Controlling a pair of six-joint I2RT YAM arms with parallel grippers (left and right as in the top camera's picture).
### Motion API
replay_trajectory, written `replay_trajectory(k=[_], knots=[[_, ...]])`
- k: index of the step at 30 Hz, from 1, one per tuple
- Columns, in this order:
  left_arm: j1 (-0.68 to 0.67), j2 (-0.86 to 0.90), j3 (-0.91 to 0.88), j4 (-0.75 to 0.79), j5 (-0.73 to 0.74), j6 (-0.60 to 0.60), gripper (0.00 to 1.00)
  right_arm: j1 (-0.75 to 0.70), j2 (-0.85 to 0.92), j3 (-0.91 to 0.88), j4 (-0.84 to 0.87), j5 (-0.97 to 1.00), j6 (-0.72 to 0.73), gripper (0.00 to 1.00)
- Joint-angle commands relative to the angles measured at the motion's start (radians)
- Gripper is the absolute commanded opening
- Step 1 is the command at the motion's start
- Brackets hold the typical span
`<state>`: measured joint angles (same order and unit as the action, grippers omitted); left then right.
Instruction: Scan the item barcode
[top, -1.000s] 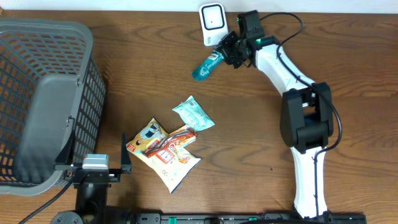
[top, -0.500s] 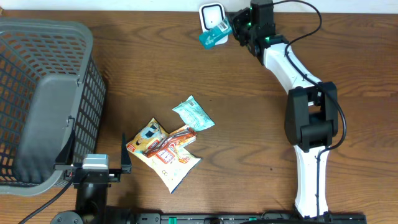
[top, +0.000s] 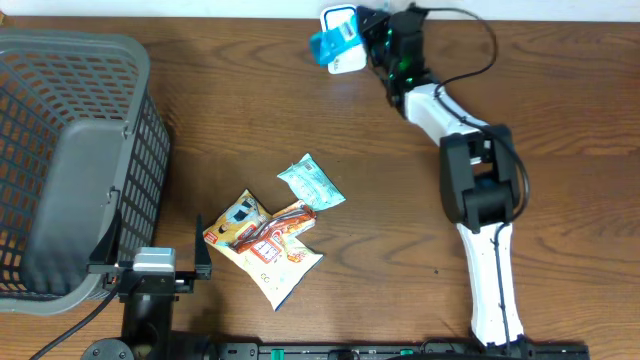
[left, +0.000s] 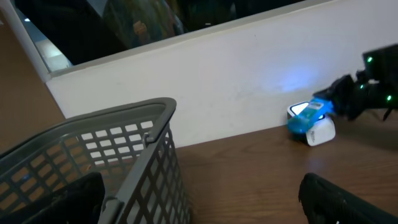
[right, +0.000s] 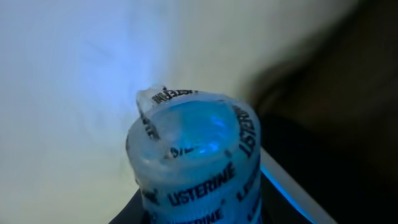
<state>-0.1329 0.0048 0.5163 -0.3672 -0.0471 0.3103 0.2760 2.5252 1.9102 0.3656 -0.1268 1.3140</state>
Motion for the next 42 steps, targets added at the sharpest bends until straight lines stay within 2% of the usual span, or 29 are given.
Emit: replay_trajectory(k=[1,4,8,12,15,18,21,22,24,25,27,28,33,35,42], knots=[[-0.004,-0.001,0.005,0.001,0.009,-0.016,1.0,0.021,-0.027,0.016,0.048,0.031,0.009,0.01],[-0.004,-0.001,0.005,0.001,0.009,-0.017,1.0,0.025,-0.027,0.016,0.069,0.031,-0.048,0.01],[-0.004,-0.001,0.005,0.001,0.009,-0.016,1.0,0.025,-0.027,0.016,0.069,0.019,-0.216,0.01],[-0.004,-0.001,0.005,0.0,0.009,-0.016,1.0,0.009,-0.06,0.016,0.063,-0.114,-0.37,0.01],[-0.004,-0.001,0.005,0.0,0.009,-0.016,1.0,-0.01,-0.124,0.016,0.054,-0.241,-0.388,0.01],[-0.004,-0.001,0.005,0.0,0.009,-0.016,1.0,-0.029,-0.217,0.016,-0.027,-0.354,-0.436,0.01],[-0.004,-0.001,0.005,0.0,0.009,-0.016,1.0,-0.045,-0.34,0.016,-0.293,-0.356,-0.614,0.01],[-0.004,-0.001,0.005,0.001,0.009,-0.016,1.0,-0.049,-0.372,0.016,-0.379,-0.327,-0.682,0.01],[-0.004,-0.001,0.005,0.001,0.009,-0.016,1.0,-0.062,-0.459,0.016,-0.645,-0.14,-0.862,0.01],[-0.004,-0.001,0.005,0.001,0.009,-0.016,1.0,-0.066,-0.48,0.016,-0.714,-0.067,-0.905,0.01],[-0.004,-0.001,0.005,0.001,0.009,-0.016,1.0,-0.08,-0.533,0.016,-0.883,0.162,-1.001,0.01],[-0.004,-0.001,0.005,0.001,0.009,-0.016,1.0,-0.094,-0.56,0.016,-0.981,0.336,-1.047,0.01],[-0.004,-0.001,0.005,0.001,0.009,-0.016,1.0,-0.186,-0.57,0.016,-1.197,0.903,-1.14,0.01],[-0.004,-0.001,0.005,0.001,0.009,-0.016,1.0,-0.245,-0.552,0.016,-1.232,0.979,-1.173,0.01],[-0.004,-0.001,0.005,-0.008,0.009,-0.016,1.0,-0.447,-0.456,0.01,-1.247,0.982,-1.196,0.01]])
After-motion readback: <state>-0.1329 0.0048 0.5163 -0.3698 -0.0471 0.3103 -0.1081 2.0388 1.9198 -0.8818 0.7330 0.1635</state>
